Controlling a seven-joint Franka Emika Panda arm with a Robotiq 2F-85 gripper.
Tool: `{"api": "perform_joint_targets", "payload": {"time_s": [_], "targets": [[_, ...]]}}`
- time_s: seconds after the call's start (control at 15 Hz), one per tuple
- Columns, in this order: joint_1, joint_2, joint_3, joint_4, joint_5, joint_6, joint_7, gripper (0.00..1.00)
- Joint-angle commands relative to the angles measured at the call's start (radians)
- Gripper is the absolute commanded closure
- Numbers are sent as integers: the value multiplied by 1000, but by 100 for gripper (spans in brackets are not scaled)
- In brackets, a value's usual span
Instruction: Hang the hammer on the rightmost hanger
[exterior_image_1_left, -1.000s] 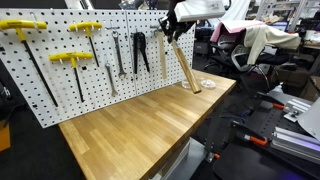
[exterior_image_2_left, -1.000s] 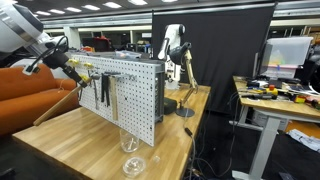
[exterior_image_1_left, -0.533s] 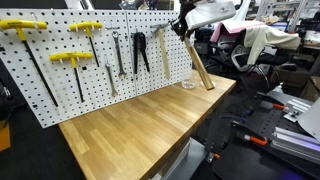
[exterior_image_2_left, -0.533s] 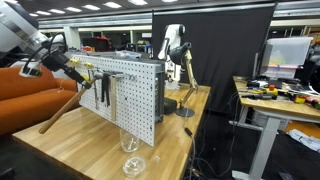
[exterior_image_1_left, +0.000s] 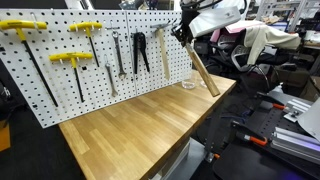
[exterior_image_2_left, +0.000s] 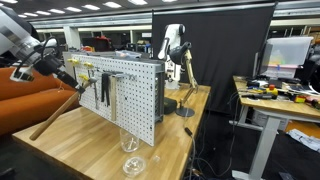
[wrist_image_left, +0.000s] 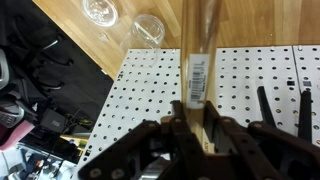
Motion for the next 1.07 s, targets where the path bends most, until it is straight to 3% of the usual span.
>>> {"api": "perform_joint_targets", "payload": {"time_s": [0.0, 0.07, 0.13, 0.6, 0.67, 1.0], "targets": [[1, -58, 32, -25, 29, 25, -70, 94], [9, -61, 40, -27, 40, 35, -94, 94], [-11, -20, 51, -8, 22, 21, -38, 77], [-5, -33, 60, -17, 34, 26, -66, 77], [-5, -33, 60, -17, 34, 26, -66, 94], [-39, -151, 20, -154, -11, 79, -80, 94]]}}
